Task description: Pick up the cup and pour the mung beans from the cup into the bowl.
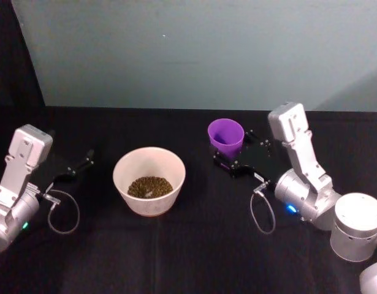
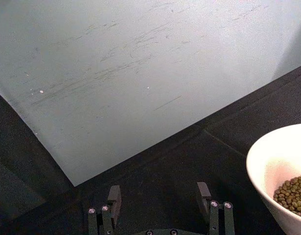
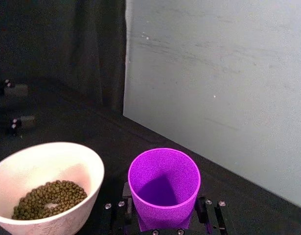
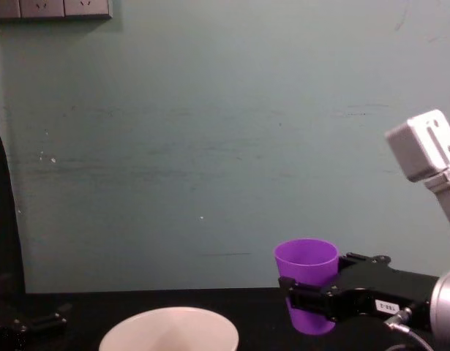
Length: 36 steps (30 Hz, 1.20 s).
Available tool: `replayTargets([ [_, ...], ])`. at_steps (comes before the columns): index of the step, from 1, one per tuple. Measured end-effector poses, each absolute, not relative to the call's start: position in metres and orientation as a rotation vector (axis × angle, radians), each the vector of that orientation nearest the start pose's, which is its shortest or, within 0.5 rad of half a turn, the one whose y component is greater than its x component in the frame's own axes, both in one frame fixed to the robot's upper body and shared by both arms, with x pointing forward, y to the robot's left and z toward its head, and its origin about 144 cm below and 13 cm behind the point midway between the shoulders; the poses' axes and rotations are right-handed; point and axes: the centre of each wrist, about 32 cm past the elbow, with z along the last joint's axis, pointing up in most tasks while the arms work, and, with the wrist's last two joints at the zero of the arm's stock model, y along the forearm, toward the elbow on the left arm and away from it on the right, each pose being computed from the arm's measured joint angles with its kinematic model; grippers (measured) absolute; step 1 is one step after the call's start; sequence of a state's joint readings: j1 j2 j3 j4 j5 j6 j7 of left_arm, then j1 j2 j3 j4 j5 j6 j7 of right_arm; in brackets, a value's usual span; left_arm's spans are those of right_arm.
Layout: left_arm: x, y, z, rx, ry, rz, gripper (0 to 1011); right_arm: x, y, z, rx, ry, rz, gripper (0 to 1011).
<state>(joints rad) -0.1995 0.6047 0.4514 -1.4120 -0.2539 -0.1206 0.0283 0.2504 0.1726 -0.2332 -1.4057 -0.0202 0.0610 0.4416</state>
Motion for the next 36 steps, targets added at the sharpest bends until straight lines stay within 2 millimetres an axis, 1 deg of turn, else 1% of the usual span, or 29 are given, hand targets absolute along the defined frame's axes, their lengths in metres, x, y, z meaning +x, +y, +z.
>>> replayTargets([
  [6,0.489,0.31,1.14,0.304,-0.285,1.248,1012,0.527,-0.222,1.161,-0.155,-0.03,-0.936,732],
  [10,0.489,0.31,1.14,0.304,-0.285,1.248,1011,0.528,-0.224,1.155,-0.146,0.001,-0.926,732],
  [21,0.489,0.31,1.14,0.305,-0.285,1.248,1011,0.532,-0.222,1.137,-0.151,-0.002,-0.899,732],
  [36,0.489,0.31,1.14,0.304,-0.285,1.248,1011,0.533,-0.22,1.128,-0.187,-0.024,-0.885,732],
])
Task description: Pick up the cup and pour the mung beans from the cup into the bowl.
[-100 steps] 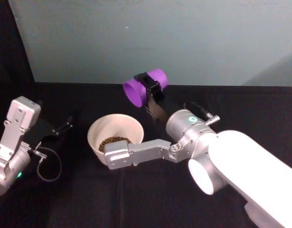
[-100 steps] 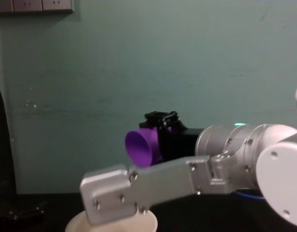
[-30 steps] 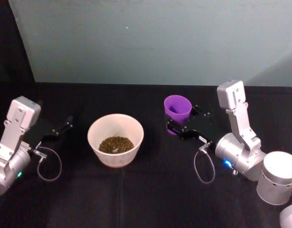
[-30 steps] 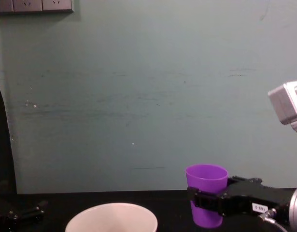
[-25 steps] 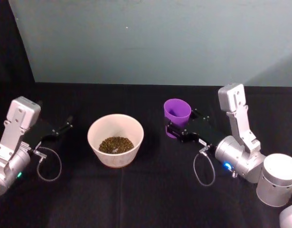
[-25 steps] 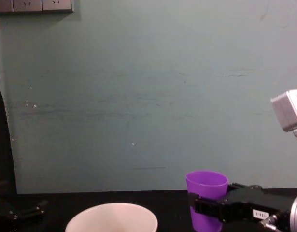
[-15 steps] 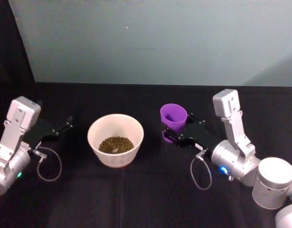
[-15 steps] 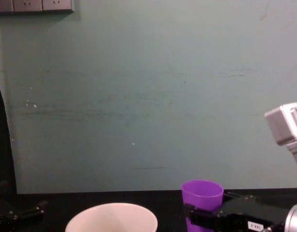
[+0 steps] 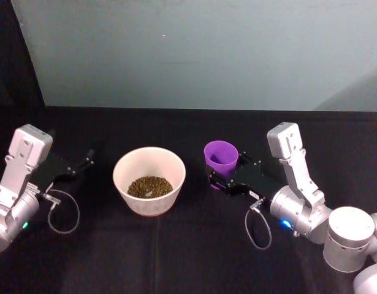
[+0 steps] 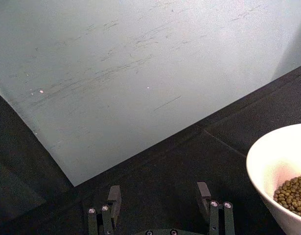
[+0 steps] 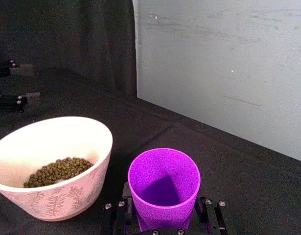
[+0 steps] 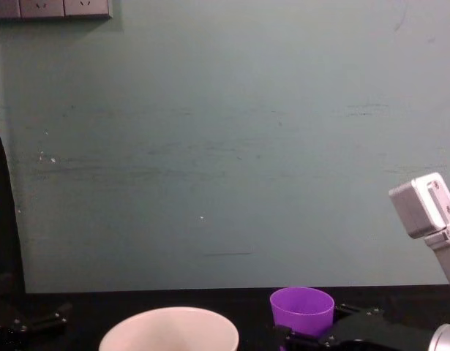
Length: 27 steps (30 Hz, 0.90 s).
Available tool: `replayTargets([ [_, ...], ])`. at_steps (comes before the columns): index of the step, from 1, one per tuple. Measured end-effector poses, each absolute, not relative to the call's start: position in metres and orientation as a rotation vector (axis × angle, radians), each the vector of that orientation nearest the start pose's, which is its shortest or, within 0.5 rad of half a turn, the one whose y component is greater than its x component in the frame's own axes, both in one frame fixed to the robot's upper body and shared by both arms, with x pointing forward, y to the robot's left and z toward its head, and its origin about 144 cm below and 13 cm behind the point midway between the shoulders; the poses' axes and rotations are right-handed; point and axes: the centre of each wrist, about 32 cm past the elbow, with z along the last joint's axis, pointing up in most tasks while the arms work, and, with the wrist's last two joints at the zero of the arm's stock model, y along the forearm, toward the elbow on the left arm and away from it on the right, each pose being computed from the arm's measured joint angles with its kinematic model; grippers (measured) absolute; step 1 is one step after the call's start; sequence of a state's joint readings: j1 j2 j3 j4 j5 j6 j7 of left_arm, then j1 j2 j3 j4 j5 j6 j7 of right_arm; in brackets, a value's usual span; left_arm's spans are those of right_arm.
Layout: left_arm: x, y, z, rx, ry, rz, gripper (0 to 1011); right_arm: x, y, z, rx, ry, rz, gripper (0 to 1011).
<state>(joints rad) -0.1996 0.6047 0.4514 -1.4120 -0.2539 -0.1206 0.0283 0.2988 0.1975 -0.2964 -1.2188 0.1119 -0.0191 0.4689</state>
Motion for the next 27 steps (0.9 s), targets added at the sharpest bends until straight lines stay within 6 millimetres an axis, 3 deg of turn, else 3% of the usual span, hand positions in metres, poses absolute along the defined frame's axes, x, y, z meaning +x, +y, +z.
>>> replayTargets([
  [12,0.4886,0.3097,1.1398,0.304,-0.285,1.248,1011,0.5352,-0.2194,1.1271,-0.211,-0.021,-0.879,732],
  [21,0.4886,0.3097,1.1398,0.304,-0.285,1.248,1011,0.5347,-0.2188,1.1271,-0.217,-0.024,-0.884,966],
  [27,0.4886,0.3096,1.1398,0.304,-0.285,1.248,1012,0.5323,-0.2189,1.1288,-0.177,-0.054,-0.895,1003],
])
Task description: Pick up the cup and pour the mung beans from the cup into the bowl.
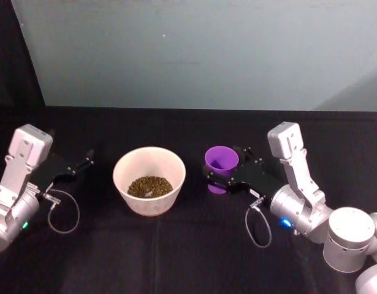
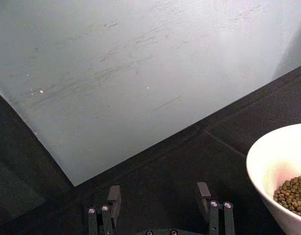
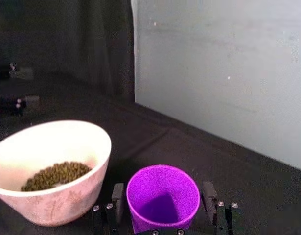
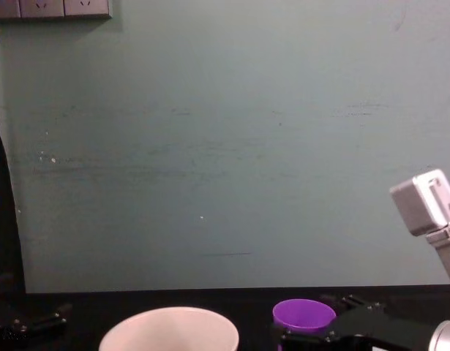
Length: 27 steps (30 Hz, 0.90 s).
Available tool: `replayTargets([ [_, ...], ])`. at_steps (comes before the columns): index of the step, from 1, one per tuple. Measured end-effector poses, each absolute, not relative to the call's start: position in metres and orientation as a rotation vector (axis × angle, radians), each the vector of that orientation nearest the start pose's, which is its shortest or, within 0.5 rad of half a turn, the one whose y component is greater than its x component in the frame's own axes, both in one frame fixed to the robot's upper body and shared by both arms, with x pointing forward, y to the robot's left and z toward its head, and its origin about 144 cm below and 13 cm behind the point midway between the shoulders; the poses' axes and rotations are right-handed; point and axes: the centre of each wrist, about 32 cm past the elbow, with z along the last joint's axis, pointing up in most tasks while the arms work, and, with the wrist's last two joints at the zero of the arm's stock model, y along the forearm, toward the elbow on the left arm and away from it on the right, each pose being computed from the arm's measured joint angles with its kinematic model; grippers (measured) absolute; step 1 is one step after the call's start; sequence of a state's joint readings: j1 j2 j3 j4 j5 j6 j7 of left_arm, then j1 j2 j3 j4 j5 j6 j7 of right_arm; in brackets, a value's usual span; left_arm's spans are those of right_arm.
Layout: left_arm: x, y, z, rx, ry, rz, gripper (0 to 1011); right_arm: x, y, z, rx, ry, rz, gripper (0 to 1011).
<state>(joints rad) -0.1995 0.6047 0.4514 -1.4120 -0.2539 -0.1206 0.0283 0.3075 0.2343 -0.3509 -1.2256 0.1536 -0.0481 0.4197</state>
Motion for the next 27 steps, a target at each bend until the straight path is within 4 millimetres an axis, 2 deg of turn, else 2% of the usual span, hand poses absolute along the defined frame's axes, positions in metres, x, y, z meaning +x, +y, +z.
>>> replayTargets([
  [17,0.489,0.31,1.14,0.304,-0.285,1.248,1011,0.522,-0.227,1.126,0.072,-0.181,-0.956,1003],
  [27,0.489,0.31,1.14,0.304,-0.285,1.248,1011,0.51,-0.231,1.125,0.136,-0.253,-1.18,1002],
])
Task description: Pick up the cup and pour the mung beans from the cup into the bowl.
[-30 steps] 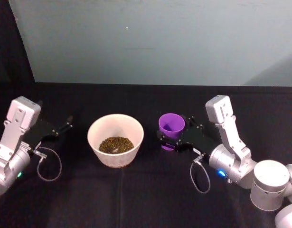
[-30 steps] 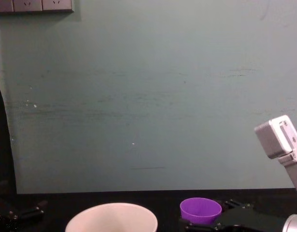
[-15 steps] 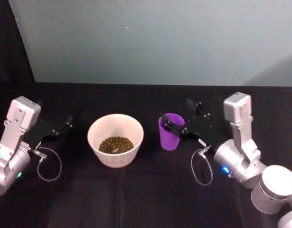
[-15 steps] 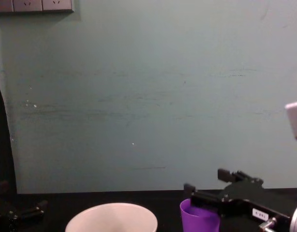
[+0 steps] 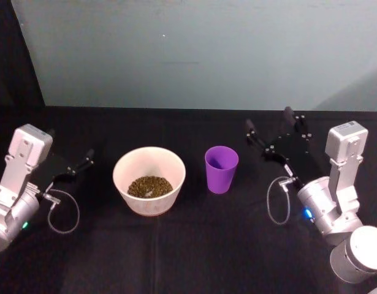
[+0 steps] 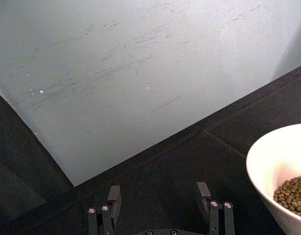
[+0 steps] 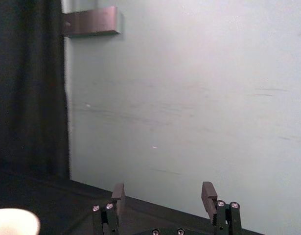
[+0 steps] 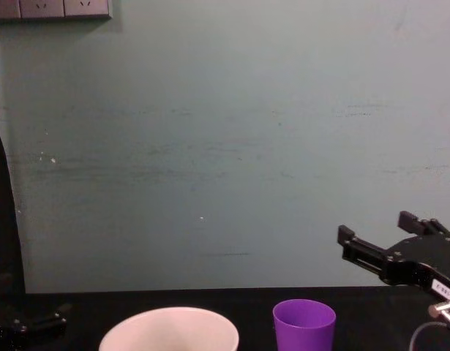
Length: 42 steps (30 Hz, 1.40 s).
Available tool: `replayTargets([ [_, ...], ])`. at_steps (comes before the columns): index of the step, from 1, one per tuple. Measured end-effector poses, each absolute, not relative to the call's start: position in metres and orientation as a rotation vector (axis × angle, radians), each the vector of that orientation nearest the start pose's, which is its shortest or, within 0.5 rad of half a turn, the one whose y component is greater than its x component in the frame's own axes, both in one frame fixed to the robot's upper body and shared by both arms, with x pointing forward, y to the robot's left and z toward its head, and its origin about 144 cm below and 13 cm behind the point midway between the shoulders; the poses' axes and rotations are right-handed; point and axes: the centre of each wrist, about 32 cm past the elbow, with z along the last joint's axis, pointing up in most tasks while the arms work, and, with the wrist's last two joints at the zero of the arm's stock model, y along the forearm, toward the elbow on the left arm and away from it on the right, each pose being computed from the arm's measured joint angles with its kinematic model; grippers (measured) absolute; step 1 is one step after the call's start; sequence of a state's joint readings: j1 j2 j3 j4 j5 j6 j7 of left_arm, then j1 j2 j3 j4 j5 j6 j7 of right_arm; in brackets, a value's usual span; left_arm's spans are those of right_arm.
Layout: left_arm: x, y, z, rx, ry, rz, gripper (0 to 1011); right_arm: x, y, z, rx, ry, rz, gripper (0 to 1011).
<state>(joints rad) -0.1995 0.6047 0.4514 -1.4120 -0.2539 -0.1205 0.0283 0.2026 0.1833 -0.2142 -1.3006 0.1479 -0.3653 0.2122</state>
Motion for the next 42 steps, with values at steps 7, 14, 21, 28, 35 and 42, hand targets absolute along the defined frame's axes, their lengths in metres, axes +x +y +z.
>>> replayTargets([
  [7,0.489,0.31,1.14,0.304,-0.285,1.248,1011,0.512,-0.234,1.123,0.041,-0.23,-1.268,1003],
  [14,0.489,0.31,1.14,0.304,-0.285,1.248,1011,0.518,-0.235,1.121,-0.113,-0.137,-1.316,1003],
  [21,0.489,0.31,1.14,0.304,-0.285,1.248,1011,0.52,-0.234,1.121,-0.168,-0.116,-1.327,1003],
  [28,0.489,0.31,1.14,0.304,-0.285,1.248,1011,0.52,-0.232,1.121,-0.19,-0.142,-1.337,1002],
  [35,0.489,0.31,1.14,0.304,-0.285,1.248,1011,0.52,-0.232,1.121,-0.186,-0.139,-1.336,1003],
  [42,0.489,0.31,1.14,0.304,-0.285,1.248,1011,0.52,-0.232,1.121,-0.183,-0.138,-1.336,1003],
])
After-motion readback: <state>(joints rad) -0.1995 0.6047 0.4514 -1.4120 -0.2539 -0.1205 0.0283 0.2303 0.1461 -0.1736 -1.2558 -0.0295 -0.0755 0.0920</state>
